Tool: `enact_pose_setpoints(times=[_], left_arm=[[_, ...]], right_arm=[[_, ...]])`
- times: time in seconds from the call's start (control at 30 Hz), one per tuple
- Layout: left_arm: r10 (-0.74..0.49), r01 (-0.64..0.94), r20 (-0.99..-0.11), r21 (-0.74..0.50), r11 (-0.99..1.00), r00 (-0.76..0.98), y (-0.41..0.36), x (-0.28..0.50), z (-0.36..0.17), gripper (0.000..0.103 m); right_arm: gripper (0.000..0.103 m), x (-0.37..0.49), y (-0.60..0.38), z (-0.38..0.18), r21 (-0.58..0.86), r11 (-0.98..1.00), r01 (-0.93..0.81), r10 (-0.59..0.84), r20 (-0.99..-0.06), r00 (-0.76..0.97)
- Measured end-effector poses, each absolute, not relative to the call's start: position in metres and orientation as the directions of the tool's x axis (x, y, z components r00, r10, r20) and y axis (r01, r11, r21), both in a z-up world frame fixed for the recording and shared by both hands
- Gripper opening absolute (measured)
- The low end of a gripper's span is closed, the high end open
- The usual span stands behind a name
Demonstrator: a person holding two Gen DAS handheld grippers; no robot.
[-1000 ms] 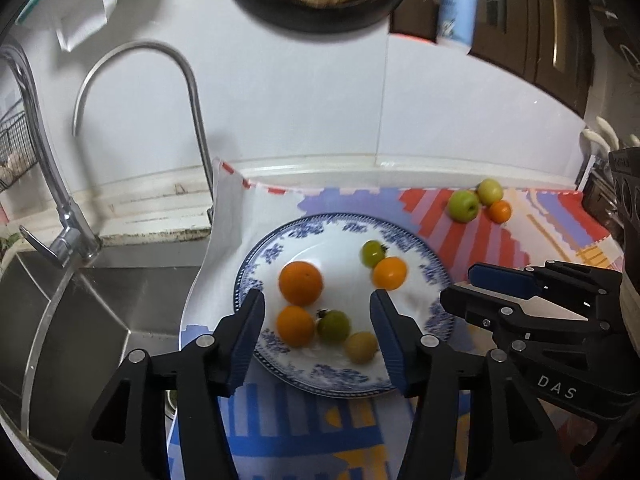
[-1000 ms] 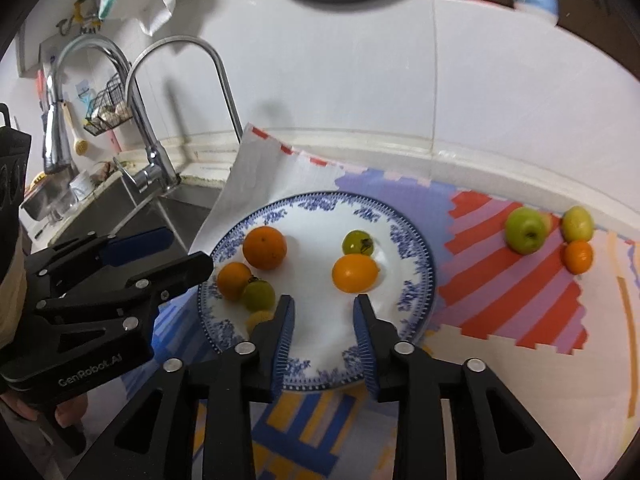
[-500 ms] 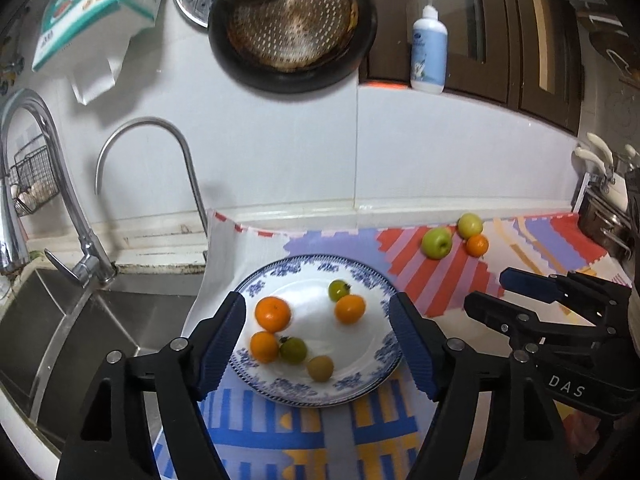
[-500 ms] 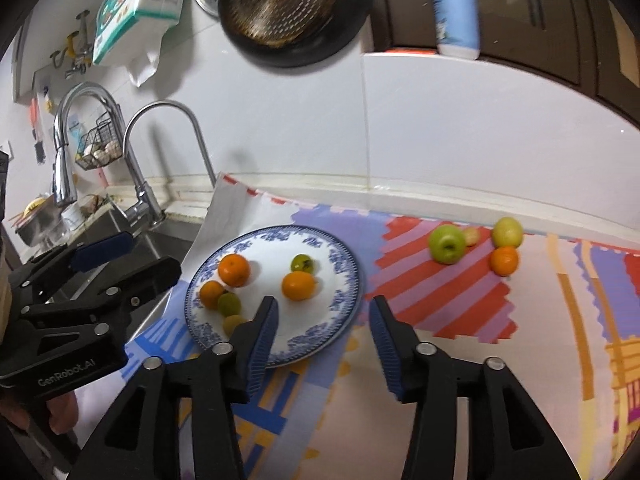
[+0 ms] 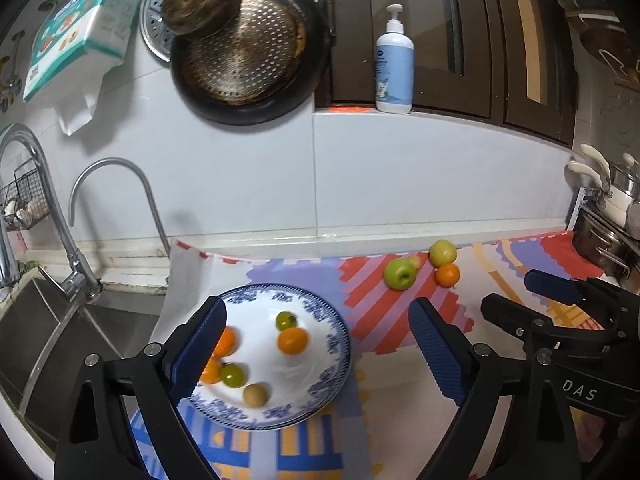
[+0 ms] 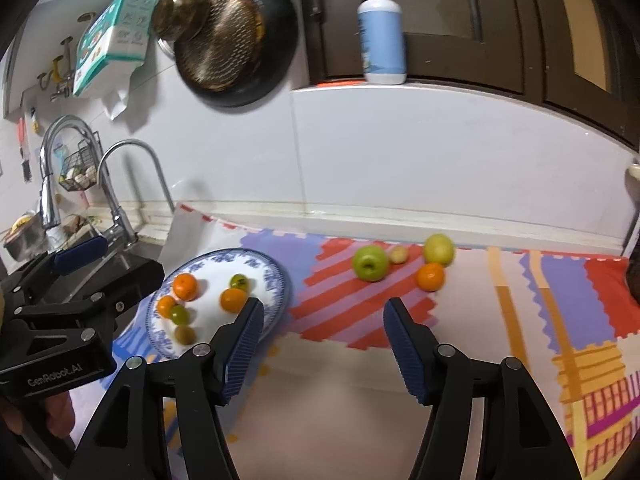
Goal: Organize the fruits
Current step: 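Withdraw both tools from the plate toward the green apple and mandarin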
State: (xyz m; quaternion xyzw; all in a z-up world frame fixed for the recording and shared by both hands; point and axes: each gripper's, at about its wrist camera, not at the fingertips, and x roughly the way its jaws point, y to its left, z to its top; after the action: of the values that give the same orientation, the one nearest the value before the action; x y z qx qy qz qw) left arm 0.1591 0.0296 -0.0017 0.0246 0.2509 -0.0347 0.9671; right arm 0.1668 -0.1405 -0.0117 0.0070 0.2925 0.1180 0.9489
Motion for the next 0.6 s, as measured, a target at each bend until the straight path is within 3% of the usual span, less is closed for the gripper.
enact_pose_setpoints(times=[0.2, 0.6], left_arm=[[-0.062, 0.083, -0.473, 0.023, 0.996, 0.879, 0.006, 0.172, 0.003, 0.099], [-0.092, 0.146, -0.519, 0.063, 0.987, 0.85, -0.032, 0.224, -0.013, 0.1]], right_arm=[[0.066, 0.176, -0.166, -0.006, 0.064, 0.977, -0.205, 0.207, -0.54, 0.816], [0.066, 0.219, -0.199, -0.021, 0.053, 0.982, -0.179, 0.178, -0.564, 0.806]])
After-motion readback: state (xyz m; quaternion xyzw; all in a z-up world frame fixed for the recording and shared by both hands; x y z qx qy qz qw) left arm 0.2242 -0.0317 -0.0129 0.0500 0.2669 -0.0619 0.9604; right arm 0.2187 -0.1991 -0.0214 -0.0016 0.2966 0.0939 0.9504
